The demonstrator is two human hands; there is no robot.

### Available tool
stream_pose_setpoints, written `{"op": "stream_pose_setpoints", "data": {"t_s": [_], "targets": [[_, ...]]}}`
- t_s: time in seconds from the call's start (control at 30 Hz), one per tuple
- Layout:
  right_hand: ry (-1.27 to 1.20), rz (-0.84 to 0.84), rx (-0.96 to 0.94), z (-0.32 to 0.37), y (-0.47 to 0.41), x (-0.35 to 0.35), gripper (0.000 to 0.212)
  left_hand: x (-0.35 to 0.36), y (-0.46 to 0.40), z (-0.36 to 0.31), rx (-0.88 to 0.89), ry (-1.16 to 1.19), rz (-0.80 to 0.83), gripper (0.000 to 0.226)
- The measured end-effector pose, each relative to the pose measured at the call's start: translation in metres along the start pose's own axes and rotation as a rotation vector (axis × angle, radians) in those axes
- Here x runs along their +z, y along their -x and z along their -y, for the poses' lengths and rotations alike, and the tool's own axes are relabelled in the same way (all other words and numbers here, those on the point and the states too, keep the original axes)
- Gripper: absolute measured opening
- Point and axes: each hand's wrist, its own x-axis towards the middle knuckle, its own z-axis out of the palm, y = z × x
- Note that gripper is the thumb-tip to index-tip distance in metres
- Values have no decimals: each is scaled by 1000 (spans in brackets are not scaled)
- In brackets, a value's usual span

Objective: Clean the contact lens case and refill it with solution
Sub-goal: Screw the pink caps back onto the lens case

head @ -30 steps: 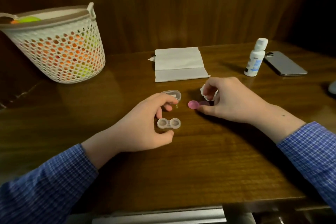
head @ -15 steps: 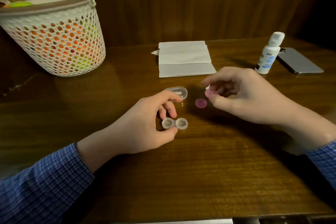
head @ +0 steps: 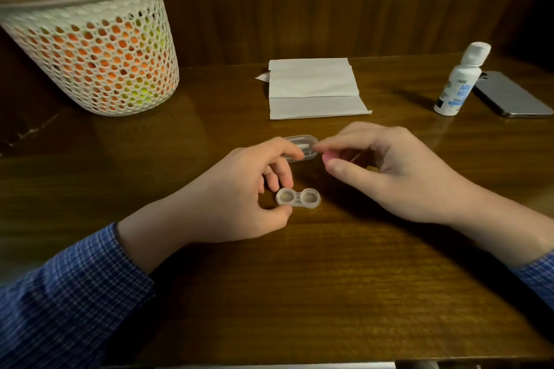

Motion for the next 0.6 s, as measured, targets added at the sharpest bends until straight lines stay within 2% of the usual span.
{"op": "stream_pose_setpoints", "data": {"t_s": [0.3,0.6], "targets": [[-203,-3,30,1,2,6,16,1,0,-1,0,33,-49,68],[-76,77,-4,4,3,17,11,1,-1,-4,-23,37,-63,65]]}}
